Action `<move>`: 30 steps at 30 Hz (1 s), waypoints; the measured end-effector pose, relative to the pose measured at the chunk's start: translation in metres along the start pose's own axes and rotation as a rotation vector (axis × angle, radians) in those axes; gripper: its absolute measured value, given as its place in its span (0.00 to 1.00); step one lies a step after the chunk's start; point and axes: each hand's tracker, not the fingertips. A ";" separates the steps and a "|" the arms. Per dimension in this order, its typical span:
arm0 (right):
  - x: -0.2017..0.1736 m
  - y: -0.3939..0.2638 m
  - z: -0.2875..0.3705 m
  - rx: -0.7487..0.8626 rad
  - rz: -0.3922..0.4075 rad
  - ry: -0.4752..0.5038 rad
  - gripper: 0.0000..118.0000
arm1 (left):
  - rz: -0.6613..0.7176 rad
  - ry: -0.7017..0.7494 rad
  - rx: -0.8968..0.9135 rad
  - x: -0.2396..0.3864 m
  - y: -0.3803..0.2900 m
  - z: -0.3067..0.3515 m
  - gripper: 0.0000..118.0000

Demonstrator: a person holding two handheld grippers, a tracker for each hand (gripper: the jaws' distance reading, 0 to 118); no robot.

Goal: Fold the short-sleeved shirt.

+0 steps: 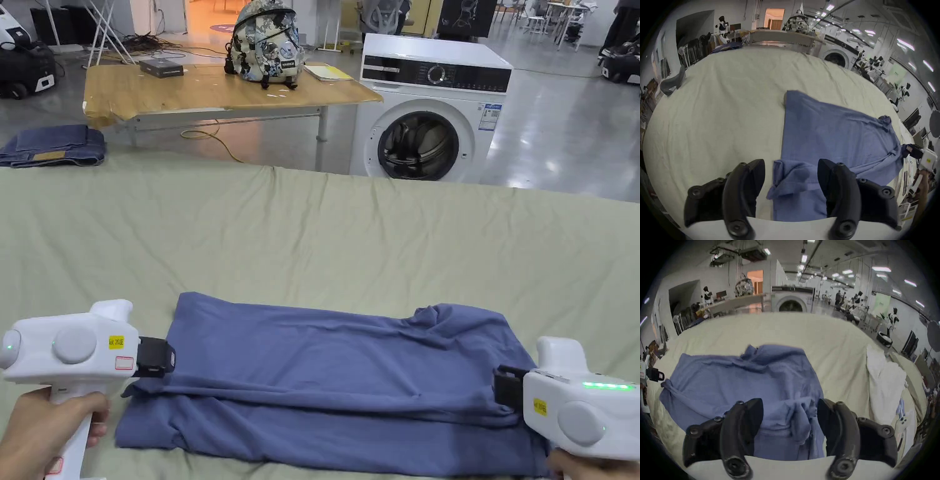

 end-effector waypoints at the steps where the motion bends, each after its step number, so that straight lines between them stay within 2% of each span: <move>1: -0.004 0.001 0.008 0.043 0.000 -0.004 0.61 | -0.003 -0.016 0.038 0.004 -0.002 0.008 0.58; 5: -0.026 0.001 0.041 0.188 -0.005 0.015 0.61 | -0.021 -0.058 0.180 0.017 -0.014 0.042 0.57; 7: -0.037 -0.001 0.057 0.247 -0.025 0.031 0.54 | -0.036 -0.073 0.264 0.026 -0.026 0.061 0.55; 8: -0.042 -0.002 0.064 0.276 -0.038 0.029 0.44 | -0.050 -0.072 0.314 0.029 -0.032 0.068 0.48; 9: -0.047 -0.003 0.071 0.301 -0.043 0.032 0.24 | -0.068 -0.051 0.345 0.034 -0.037 0.075 0.30; 10: -0.053 -0.006 0.077 0.330 -0.052 0.030 0.09 | -0.092 -0.021 0.375 0.041 -0.044 0.083 0.14; 11: -0.059 -0.007 0.083 0.344 -0.047 0.027 0.02 | -0.111 0.005 0.410 0.046 -0.051 0.089 0.05; 12: -0.062 -0.009 0.089 0.368 -0.054 0.031 0.00 | -0.123 0.002 0.423 0.046 -0.056 0.091 0.00; 16: -0.075 -0.012 0.110 0.388 -0.049 0.030 0.00 | -0.110 0.003 0.443 0.047 -0.071 0.105 0.00; 20: -0.077 -0.016 0.120 0.388 -0.065 0.041 0.00 | -0.102 0.050 0.389 0.030 -0.077 0.100 0.00; 27: -0.071 -0.026 0.114 0.336 -0.044 0.026 0.00 | -0.026 0.028 0.065 -0.028 -0.058 0.045 0.00; 29: -0.067 -0.029 0.111 0.318 -0.043 0.018 0.00 | 0.002 -0.018 -0.040 -0.023 -0.056 0.037 0.00; 30: -0.066 -0.031 0.109 0.309 -0.044 0.018 0.00 | 0.025 0.000 -0.047 -0.027 -0.054 0.032 0.04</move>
